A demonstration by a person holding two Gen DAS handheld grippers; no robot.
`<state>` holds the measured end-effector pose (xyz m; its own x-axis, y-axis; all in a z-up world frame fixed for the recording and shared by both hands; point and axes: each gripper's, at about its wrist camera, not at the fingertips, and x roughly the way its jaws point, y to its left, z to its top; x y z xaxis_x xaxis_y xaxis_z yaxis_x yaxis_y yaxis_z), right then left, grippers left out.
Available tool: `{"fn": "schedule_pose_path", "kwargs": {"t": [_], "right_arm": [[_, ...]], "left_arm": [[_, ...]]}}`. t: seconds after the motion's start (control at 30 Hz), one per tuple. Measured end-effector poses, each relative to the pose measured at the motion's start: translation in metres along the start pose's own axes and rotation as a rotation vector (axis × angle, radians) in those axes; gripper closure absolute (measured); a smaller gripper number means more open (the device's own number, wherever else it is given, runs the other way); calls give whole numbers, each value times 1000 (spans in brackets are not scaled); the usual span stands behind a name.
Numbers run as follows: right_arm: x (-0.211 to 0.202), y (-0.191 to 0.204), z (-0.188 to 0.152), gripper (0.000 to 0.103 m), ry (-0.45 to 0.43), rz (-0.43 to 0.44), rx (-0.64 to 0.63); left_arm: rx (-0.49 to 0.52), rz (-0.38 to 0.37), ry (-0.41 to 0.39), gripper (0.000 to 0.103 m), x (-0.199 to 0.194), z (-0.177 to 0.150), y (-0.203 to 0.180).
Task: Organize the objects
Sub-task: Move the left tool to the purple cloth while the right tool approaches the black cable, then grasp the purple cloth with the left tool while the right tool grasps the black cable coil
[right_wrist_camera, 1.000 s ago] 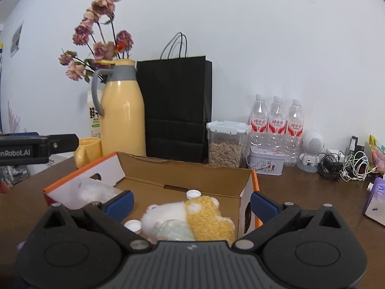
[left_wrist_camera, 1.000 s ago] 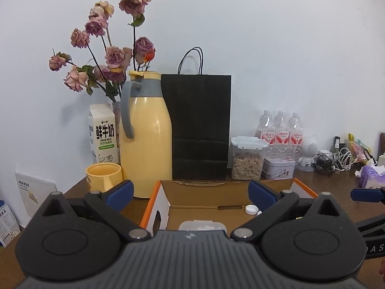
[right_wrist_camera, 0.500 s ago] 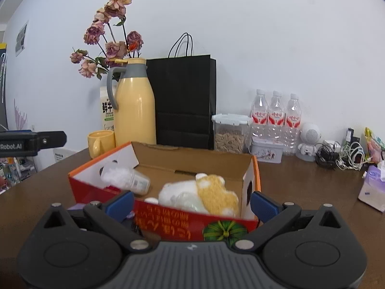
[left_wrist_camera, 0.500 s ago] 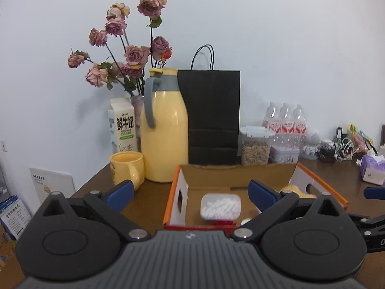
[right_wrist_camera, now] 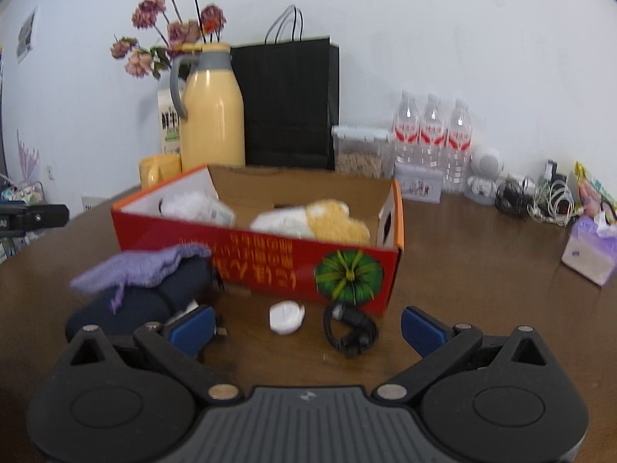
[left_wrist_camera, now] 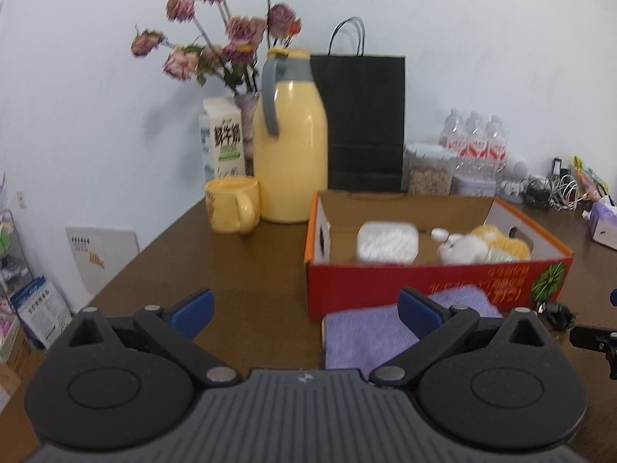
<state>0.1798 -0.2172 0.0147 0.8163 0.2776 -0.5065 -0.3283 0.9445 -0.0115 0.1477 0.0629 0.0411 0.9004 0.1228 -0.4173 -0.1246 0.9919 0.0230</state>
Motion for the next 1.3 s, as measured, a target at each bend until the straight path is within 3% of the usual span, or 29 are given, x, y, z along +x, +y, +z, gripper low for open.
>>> {"fn": "schedule_pose_path", "kwargs": {"t": [0.2,0.4,0.5,0.7,1.03,1.3], "right_arm": [[19,-11,-5,6,73,-38,-21],[49,-31,5,25,144,-28,3],[62,-36,8,44,165,-17,41],[68,-35,4,63,153,14,42],[56,-32,3,66,73,0,33],[50,-25,-1,66,37,5,16]], "left_arm": [[-20,21,36,0,4,-5,8],[-28,27,45,0,6,-6,10],[-27,27,58,0,8,-8,9],[-24,29,81,0,13,-10,7],[-33,-1,120,0,26,-13,0],[-71,-157,122,0,32,-5,-21]]}}
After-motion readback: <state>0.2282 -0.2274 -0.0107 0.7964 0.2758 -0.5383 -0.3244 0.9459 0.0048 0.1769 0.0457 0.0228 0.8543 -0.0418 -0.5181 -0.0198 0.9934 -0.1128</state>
